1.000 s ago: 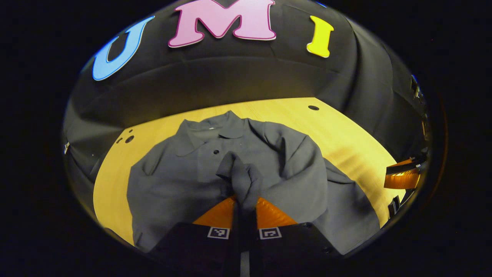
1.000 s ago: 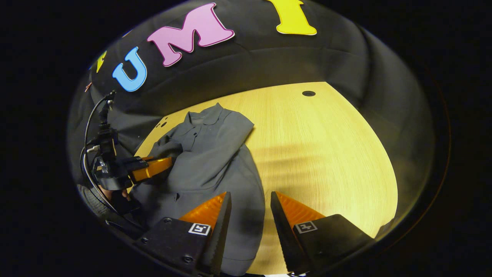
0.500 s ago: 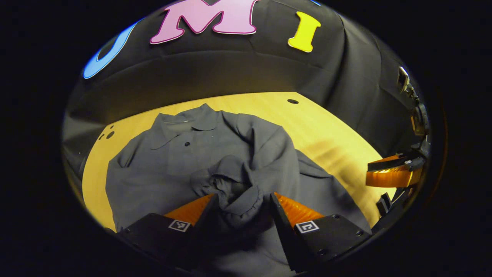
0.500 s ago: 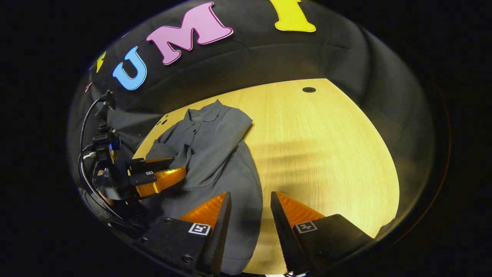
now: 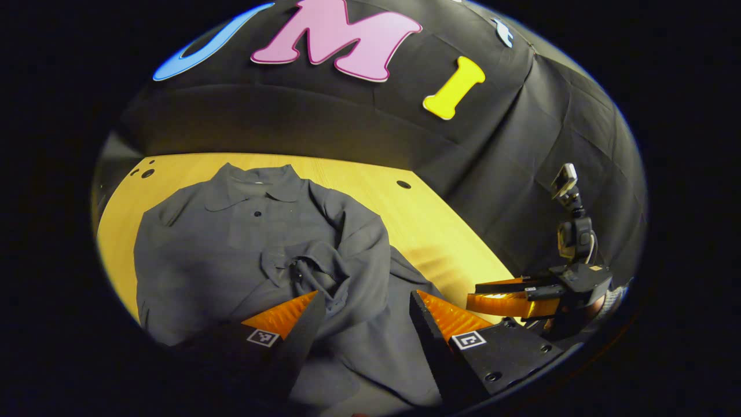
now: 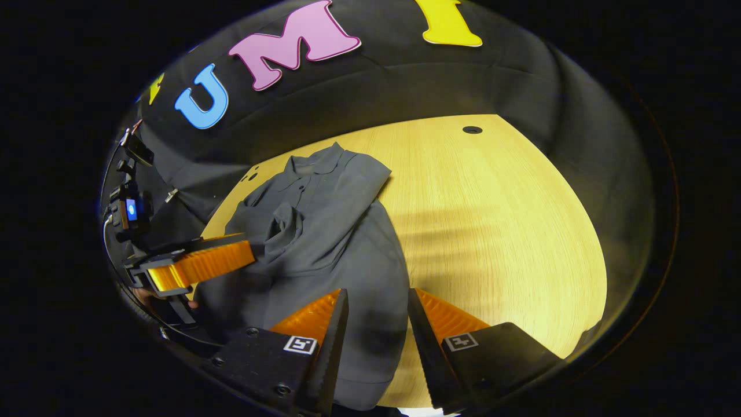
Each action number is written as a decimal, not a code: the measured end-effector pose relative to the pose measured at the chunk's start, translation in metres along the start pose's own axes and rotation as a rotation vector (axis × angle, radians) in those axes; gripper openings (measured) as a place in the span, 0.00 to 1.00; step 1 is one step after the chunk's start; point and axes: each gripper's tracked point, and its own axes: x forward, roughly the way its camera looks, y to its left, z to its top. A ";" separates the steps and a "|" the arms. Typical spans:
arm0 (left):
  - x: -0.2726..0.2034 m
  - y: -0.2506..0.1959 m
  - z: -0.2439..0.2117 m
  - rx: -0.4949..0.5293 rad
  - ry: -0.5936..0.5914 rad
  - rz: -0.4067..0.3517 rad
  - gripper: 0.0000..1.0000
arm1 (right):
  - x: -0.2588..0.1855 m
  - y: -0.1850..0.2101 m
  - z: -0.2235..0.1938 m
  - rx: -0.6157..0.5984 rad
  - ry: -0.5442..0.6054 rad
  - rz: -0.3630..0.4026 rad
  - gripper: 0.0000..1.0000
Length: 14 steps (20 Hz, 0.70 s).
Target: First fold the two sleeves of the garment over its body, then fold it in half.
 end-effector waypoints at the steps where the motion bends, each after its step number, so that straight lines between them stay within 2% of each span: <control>1: -0.014 0.007 0.001 -0.001 -0.012 0.013 0.93 | -0.004 0.001 -0.006 -0.001 0.009 0.002 0.65; 7: -0.103 0.056 -0.022 0.001 -0.027 0.119 0.93 | -0.035 0.008 -0.052 0.013 0.061 -0.004 0.68; 14: -0.181 0.130 -0.067 -0.026 0.020 0.288 0.94 | -0.065 0.005 -0.107 0.016 0.123 -0.089 0.76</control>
